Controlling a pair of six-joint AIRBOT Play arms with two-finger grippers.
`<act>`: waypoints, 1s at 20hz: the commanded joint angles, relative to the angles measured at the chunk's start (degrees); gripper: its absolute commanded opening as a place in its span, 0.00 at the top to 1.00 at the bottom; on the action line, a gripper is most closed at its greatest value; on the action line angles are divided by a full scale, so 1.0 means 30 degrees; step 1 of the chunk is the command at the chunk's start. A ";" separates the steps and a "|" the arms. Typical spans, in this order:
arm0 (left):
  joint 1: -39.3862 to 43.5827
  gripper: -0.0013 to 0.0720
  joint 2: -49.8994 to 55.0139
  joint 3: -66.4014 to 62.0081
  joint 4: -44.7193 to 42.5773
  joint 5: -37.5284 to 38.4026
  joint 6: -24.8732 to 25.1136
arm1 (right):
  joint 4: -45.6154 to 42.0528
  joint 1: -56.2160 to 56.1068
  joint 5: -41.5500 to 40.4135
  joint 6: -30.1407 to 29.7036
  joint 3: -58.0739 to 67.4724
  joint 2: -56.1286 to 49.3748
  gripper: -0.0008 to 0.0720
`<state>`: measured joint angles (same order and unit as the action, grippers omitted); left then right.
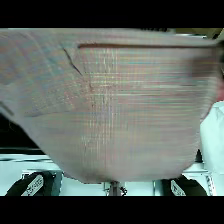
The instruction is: Fold the shirts.
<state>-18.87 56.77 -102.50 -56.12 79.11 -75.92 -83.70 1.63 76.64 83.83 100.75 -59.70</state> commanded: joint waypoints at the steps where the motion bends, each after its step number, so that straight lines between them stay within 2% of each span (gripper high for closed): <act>1: 0.0984 0.95 0.4947 0.1756 -0.0138 -0.0240 0.0641 | -0.0066 0.0015 -0.0772 -0.0015 0.0022 -0.5967 0.92; 3: 0.2135 0.95 0.8247 0.1727 -0.0153 -0.1632 0.1122 | 0.0590 0.0015 -0.3089 0.0357 0.0022 -0.8961 0.92; 5: 0.3016 0.95 1.1103 0.1603 -0.0131 -0.4364 0.1020 | 0.0590 0.0015 -0.5246 0.1705 0.0022 -1.1701 0.92; 7: 0.3643 0.95 1.3376 0.1231 -0.0131 -0.7162 0.0947 | 0.0794 0.0015 -0.7650 0.1989 0.0022 -1.3639 0.92; 12: 0.4779 0.95 1.6458 0.1042 -0.0124 -1.4535 0.1013 | 0.2688 0.0015 -1.4622 0.1989 0.0022 -1.6356 0.92; 14: 0.5166 0.95 1.7187 0.1042 -0.0117 -1.6531 0.0860 | 0.3934 0.0015 -1.6225 0.1989 0.0022 -1.6983 0.92; 17: 0.5566 0.95 1.8061 0.1042 -0.0117 -1.6568 0.0714 | 0.5173 0.0015 -1.6371 0.1989 0.0022 -1.7704 0.92; 20: 0.5501 0.94 1.8309 0.1042 -0.0313 -1.3821 0.0911 | 0.5224 0.0022 -1.3879 0.1829 0.0022 -1.7908 0.92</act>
<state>-2.76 110.21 -99.33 -56.97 33.63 -73.49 -70.50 1.74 31.59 89.76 100.75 -112.16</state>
